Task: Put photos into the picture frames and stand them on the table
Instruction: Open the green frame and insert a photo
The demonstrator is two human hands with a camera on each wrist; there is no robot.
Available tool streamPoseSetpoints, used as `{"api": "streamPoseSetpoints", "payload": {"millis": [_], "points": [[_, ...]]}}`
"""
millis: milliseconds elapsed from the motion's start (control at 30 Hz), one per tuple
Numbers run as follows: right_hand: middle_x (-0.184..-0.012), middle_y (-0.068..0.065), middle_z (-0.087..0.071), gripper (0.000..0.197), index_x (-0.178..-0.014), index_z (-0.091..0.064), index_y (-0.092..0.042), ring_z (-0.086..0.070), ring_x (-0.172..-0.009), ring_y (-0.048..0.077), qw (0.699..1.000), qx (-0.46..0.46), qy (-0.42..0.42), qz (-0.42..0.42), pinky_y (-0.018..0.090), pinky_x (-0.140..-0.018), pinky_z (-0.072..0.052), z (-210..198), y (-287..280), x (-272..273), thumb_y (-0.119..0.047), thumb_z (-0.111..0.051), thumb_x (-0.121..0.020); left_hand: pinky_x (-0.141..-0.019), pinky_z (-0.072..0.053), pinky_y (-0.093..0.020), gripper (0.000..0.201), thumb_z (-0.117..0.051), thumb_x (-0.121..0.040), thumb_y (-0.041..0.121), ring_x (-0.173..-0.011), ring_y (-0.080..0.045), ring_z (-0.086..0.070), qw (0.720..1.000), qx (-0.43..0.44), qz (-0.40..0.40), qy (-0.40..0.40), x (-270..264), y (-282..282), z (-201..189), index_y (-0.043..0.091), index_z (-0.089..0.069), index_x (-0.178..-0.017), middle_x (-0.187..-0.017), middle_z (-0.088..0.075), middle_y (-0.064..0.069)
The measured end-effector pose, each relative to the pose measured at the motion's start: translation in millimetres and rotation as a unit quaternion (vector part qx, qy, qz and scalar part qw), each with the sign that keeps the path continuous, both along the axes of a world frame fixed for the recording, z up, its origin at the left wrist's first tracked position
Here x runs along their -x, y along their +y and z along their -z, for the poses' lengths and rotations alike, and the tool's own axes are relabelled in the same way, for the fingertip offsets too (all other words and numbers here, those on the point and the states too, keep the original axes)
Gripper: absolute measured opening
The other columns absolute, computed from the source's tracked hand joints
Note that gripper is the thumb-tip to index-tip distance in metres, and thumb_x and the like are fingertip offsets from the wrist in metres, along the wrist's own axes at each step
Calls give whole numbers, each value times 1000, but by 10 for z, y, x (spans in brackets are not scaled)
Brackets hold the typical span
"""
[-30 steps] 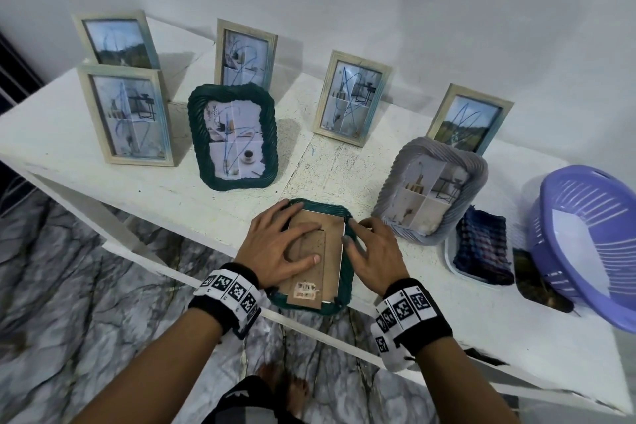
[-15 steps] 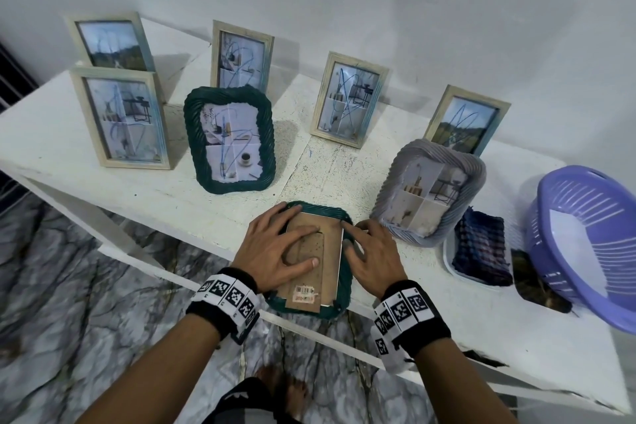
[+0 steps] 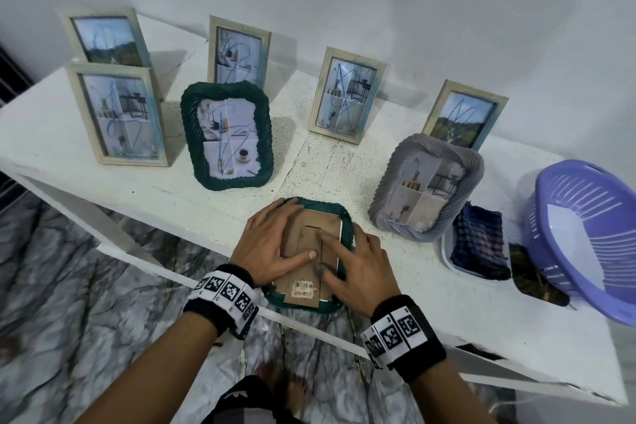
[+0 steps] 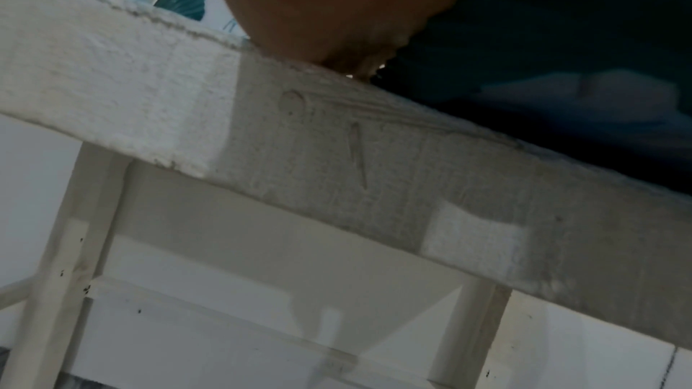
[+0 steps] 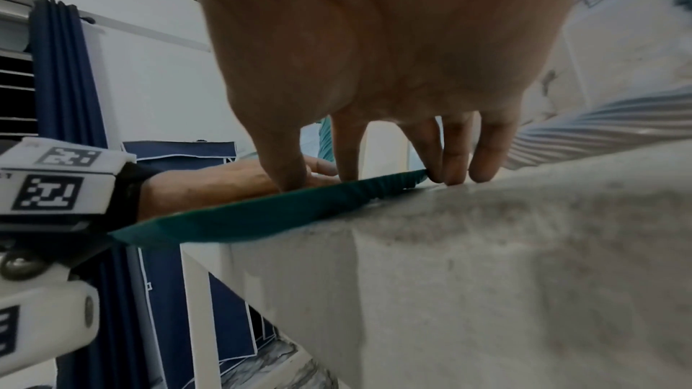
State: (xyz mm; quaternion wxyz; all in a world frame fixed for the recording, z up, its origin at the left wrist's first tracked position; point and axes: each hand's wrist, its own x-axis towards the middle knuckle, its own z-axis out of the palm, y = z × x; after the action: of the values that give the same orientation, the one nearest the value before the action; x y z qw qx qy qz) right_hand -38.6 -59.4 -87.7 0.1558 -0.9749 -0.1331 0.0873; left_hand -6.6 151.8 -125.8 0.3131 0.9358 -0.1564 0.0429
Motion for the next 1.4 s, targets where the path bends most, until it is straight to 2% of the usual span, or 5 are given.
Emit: {"api": "streamPoseSetpoints", "payload": {"millis": [300,1000,1167,1300,1400], "points": [[-150,14,-33,64,-140,-37,-45,-37,-125,35,1000,21,-10,9,48,-98,-41,19,10,-2,-67,-31,-81,-108,-36,-33,63,-43,-92,55,-125,-21,-45,992,46,-116,-25,22,16,73,8,-52,-134,-136,-54,-9],[-153,9,-25,67,-142,-32,-47,-30,-129,31,1000,29,7,1,46,-103,-35,-43,10,-9,-69,-27,-79,-101,-38,-38,59,-41,-93,58,-122,-20,-46,995,15,-96,-21,19,1,8,16,-52,-133,-134,-51,-3],[-152,15,-27,66,-139,-41,-43,-33,-129,36,999,45,-8,14,50,-101,-38,-78,70,18,-65,-34,-77,-86,-43,-36,49,-38,-94,49,-99,-25,-55,985,18,-171,-14,122,-4,-76,12,-55,-122,-113,-62,-9],[-136,9,-46,58,-127,-56,-23,-45,-111,33,997,49,-67,-7,48,-88,-49,-107,205,27,-51,-46,-77,-77,-45,-31,32,-48,-100,38,-85,-19,-60,964,121,-225,75,225,-42,-286,14,-57,-118,-96,-66,-2],[-137,4,-42,63,-133,-50,-16,-38,-112,27,1000,10,-20,-1,45,-93,-43,-170,289,-4,-53,-43,-83,-78,-46,-29,29,-46,-100,42,-89,-18,-65,919,255,-258,156,207,-48,-420,19,-61,-110,-95,-68,2]]}}
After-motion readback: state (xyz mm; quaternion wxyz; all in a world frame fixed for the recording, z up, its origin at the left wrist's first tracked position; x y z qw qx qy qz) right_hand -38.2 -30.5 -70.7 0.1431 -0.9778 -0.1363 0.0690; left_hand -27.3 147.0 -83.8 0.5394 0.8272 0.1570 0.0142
